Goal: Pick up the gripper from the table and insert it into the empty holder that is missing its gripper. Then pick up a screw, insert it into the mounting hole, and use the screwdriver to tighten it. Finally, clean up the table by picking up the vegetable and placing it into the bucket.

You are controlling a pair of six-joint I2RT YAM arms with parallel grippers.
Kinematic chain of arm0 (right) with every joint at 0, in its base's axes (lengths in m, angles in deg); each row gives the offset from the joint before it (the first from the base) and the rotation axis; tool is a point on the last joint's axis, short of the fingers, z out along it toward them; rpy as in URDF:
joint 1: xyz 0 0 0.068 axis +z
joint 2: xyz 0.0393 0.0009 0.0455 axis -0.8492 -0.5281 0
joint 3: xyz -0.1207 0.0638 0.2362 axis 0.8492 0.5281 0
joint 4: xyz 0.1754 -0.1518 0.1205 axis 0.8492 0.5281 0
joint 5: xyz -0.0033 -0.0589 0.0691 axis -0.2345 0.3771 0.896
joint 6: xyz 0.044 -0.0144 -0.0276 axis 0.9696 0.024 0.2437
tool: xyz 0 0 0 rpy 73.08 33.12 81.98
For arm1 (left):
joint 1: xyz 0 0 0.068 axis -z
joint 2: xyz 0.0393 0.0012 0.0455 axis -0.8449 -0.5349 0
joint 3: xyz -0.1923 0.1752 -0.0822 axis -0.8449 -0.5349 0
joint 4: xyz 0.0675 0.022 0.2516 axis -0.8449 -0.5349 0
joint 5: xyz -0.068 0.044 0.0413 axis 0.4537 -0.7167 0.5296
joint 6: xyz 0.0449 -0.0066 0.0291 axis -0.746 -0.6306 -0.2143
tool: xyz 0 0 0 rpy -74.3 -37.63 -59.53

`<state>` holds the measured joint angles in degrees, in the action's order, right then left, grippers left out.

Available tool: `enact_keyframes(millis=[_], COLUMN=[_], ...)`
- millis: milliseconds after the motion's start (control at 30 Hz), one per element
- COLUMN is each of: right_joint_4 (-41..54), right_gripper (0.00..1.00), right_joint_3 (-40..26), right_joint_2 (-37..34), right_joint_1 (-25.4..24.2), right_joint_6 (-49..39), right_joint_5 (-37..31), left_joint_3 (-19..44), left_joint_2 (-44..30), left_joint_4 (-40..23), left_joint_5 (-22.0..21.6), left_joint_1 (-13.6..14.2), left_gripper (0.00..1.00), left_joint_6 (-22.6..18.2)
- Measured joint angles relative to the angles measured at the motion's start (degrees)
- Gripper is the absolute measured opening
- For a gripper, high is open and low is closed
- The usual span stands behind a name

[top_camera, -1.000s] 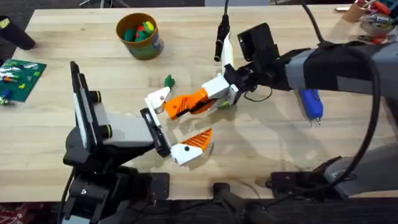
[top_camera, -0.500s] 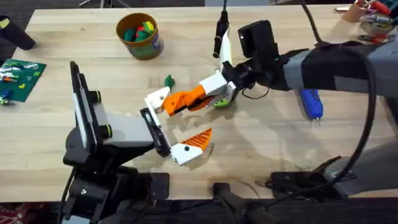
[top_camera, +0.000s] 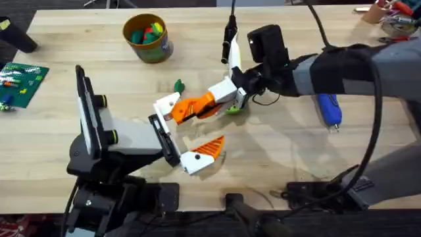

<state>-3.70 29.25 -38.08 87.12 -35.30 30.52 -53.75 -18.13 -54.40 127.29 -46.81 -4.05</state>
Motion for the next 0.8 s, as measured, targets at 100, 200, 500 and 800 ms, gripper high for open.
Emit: enact_keyframes(millis=[100,200,500,800], right_joint_4=[-3.3,-6.1,-8.6,-9.0], right_gripper=[0.018,0.018,0.017,0.017], right_joint_3=[0.0,0.0,-0.1,-0.1], right_joint_2=[-0.2,-0.6,-0.6,-0.6], right_joint_1=[0.2,0.2,1.2,1.4], right_joint_6=[2.1,5.2,13.0,14.8], right_joint_5=[-0.2,-0.4,-2.2,-2.9], left_joint_3=[0.0,0.0,0.0,0.0], left_joint_2=[0.0,0.0,0.0,0.0], left_joint_4=[0.0,0.0,0.0,0.0], left_joint_5=[0.0,-0.1,0.0,-0.1], left_joint_1=[0.0,0.0,0.0,0.0], left_gripper=[0.988,0.987,0.986,0.986], left_joint_6=[0.0,0.0,0.2,0.5])
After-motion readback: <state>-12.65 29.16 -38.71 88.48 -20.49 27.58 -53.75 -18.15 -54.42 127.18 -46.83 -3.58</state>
